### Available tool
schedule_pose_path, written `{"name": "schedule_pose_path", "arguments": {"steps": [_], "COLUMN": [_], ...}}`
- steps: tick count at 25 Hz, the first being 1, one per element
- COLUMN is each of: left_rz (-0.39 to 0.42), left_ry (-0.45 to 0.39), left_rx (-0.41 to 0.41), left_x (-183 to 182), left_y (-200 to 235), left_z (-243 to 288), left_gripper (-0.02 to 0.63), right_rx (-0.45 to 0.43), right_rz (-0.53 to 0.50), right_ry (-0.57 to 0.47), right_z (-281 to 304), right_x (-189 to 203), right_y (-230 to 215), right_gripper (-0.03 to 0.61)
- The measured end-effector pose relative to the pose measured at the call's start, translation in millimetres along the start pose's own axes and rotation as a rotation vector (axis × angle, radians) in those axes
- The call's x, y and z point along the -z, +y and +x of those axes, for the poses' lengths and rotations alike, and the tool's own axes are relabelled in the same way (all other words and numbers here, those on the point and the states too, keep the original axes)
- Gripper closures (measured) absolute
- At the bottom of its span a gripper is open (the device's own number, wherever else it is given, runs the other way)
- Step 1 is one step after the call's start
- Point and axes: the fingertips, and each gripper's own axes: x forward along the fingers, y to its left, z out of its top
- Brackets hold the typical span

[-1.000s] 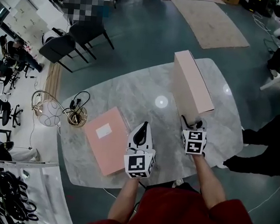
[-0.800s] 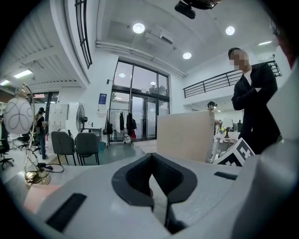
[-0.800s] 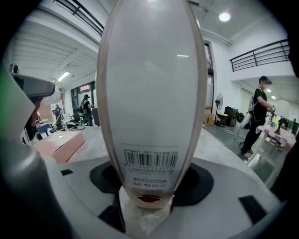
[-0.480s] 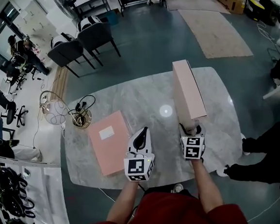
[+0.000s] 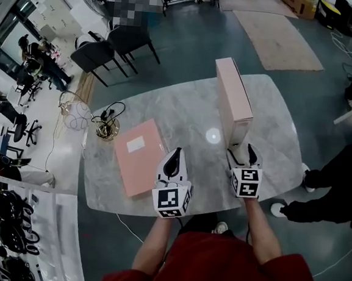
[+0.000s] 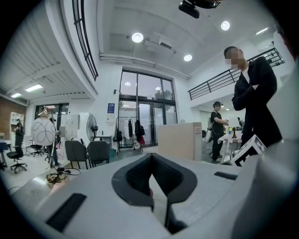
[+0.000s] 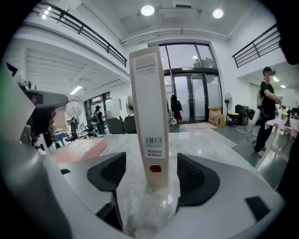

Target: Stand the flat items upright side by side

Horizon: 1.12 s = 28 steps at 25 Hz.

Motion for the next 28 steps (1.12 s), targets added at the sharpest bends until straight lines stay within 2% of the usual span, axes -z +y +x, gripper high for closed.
{"name": "schedule_pose_path", "arguments": {"steps": [4,12,14,22,28], "left_rz": [0.002,-0.008,-0.004,0.006,-0.002], "left_ry": [-0.018,-0.025,-0.024,-0.013,-0.017], "left_rx": [-0.042,-0.130,-0.146,-0.195,-0.223], "left_x": [-3,-3,-3,-1,0], "left_y": [-9,-20,-20,-9,20], "left_z": [-30,-102,-117,-155,-168], "left_gripper": [0.611,0.611,0.611,0.611,0.611], "right_rx": [-0.033,-0.054,-0.054,-0.088,-0.129], "right_rz": [-0.011,-0.045,-0.044,-0.039,-0.071], "right_ry": [-0.054,-0.201,-0.224,-0.261,-0.276], "right_z": [-40,-122,-136,-160,-153], "right_x": [-8,-31,-34,-37,-47], "right_y": [2,12,16,35,67], "right_gripper": [0.262,0.343,0.391,0.558,0.580]}}
